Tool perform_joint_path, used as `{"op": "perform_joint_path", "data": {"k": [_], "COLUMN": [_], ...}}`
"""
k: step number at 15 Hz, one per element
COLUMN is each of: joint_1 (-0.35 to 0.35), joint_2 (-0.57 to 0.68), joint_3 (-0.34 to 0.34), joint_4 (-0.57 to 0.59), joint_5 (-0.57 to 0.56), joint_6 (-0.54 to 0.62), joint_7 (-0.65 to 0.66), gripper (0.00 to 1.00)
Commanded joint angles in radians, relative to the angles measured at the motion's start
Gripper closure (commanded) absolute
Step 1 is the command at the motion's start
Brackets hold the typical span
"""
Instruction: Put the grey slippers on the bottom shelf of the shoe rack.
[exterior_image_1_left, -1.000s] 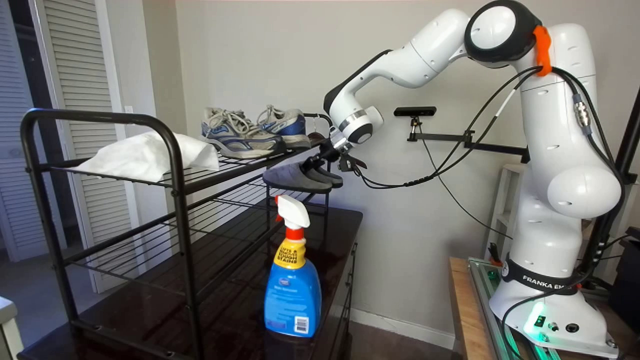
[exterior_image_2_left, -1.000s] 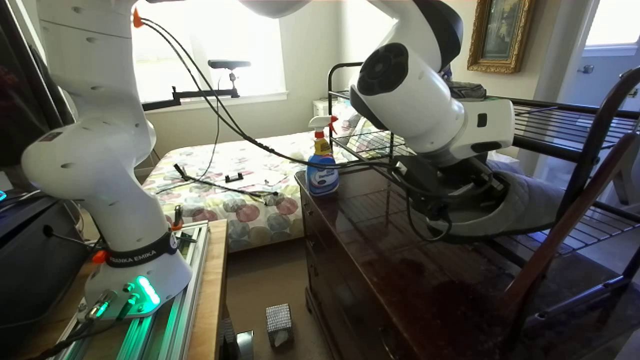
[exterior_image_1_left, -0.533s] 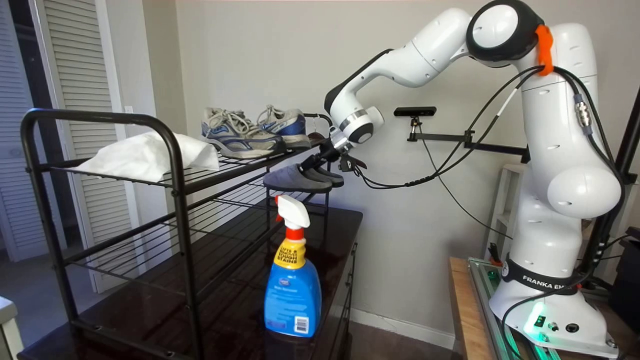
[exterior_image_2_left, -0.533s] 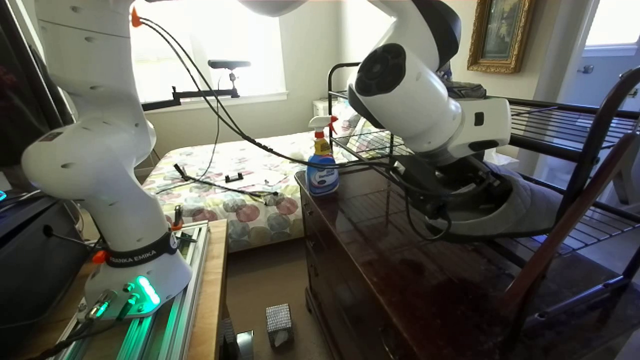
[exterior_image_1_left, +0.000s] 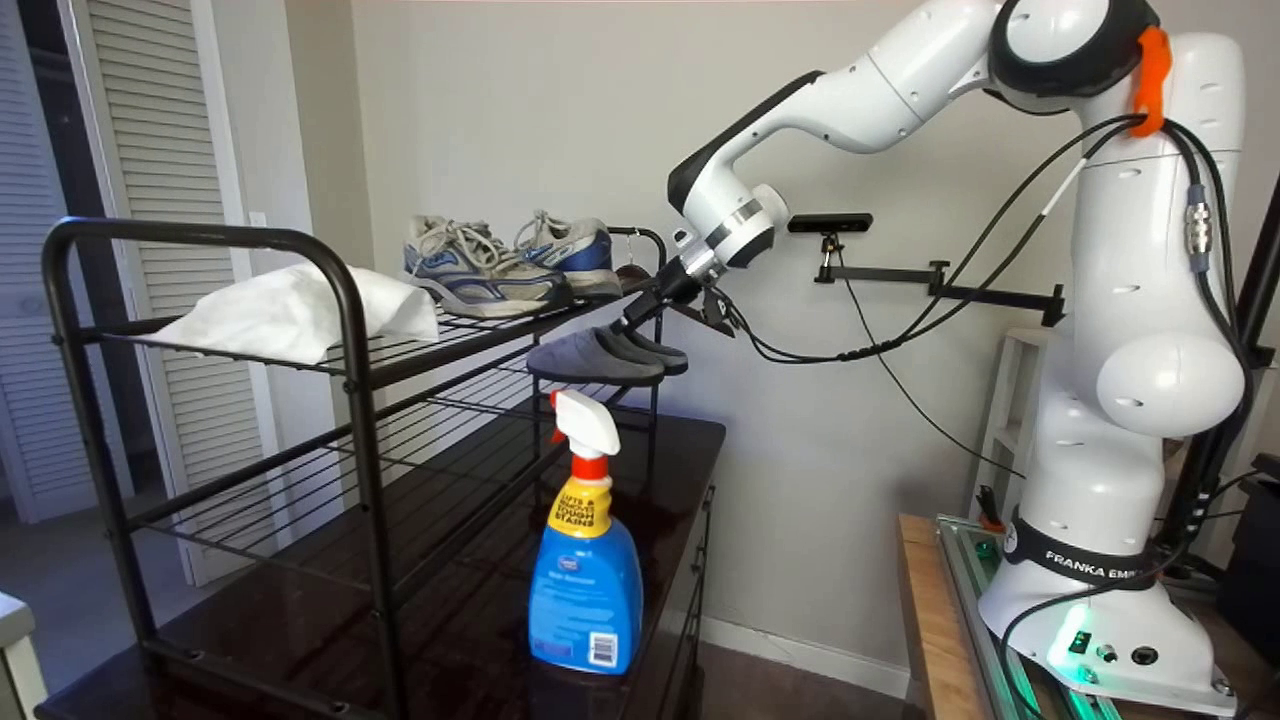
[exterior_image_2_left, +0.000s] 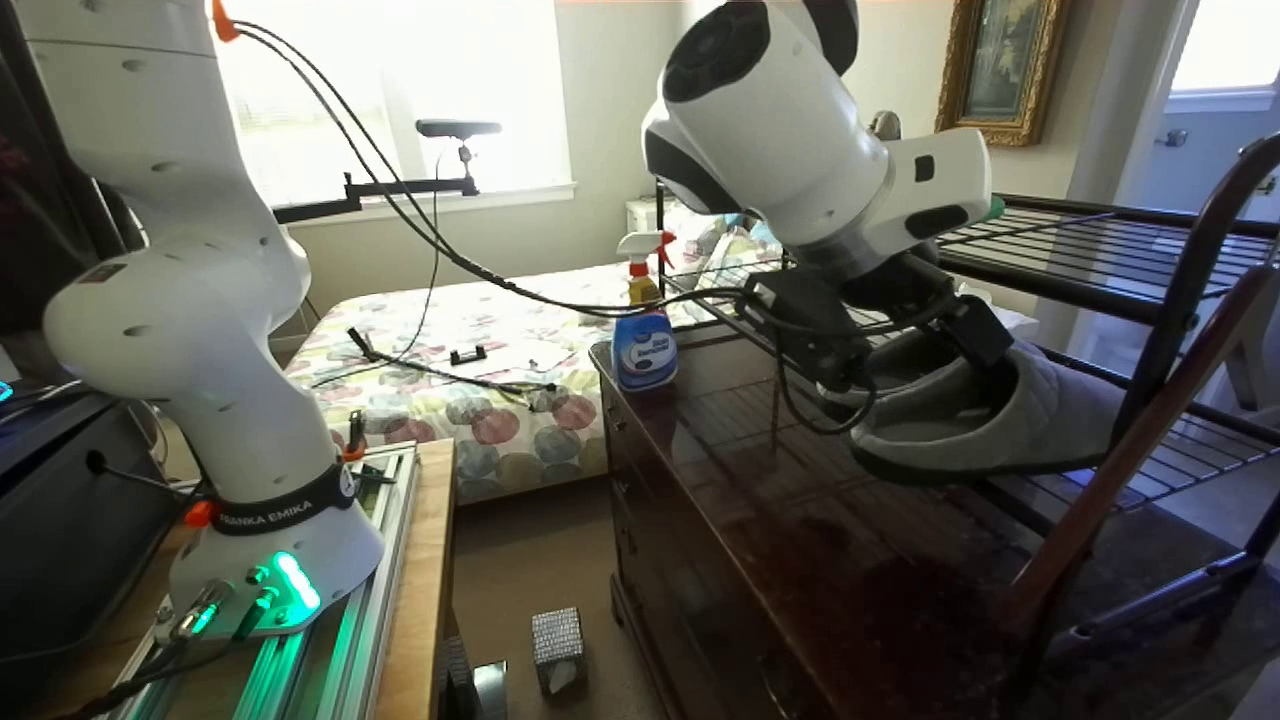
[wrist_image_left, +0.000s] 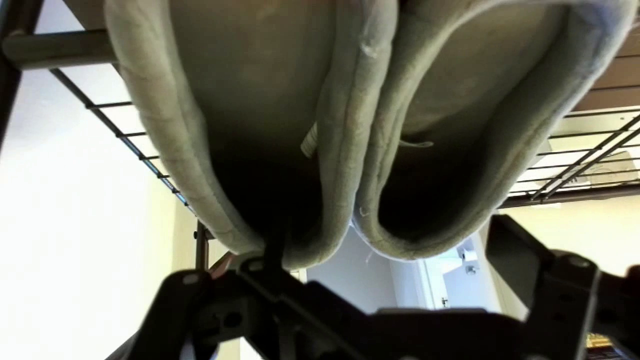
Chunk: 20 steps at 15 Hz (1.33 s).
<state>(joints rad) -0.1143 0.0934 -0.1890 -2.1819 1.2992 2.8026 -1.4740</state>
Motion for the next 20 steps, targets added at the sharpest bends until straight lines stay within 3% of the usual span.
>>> {"op": "perform_joint_path", "data": {"k": [1, 4, 6, 11, 14, 17, 20], "joint_1": [-0.014, -0.032, -0.046, -0.087, -0.094, -0.083, -0.065], "joint_2": [-0.111, -0.187, -0.259, -0.406, -0.467, -0.505, -0.499], "joint_3": [-0.002, -0.026, -0.03, -0.071, -0.094, -0.111, -0.126], "joint_4": [-0.13, -0.193, -0.22, -0.219, -0.181, -0.155, -0.157], "joint_5": [-0.235, -0.422, -0.486, -0.812, -0.944, -1.003, -0.972], "joint_6": [0.032, -0.077, -0.161, -0.549, -0.744, -0.799, -0.772], "joint_7": [0.217, 0.347, 0.341, 0.452, 0.496, 0.465, 0.448], "gripper": [0.0, 0.0, 0.0, 0.0, 0.0, 0.0, 0.0]}}
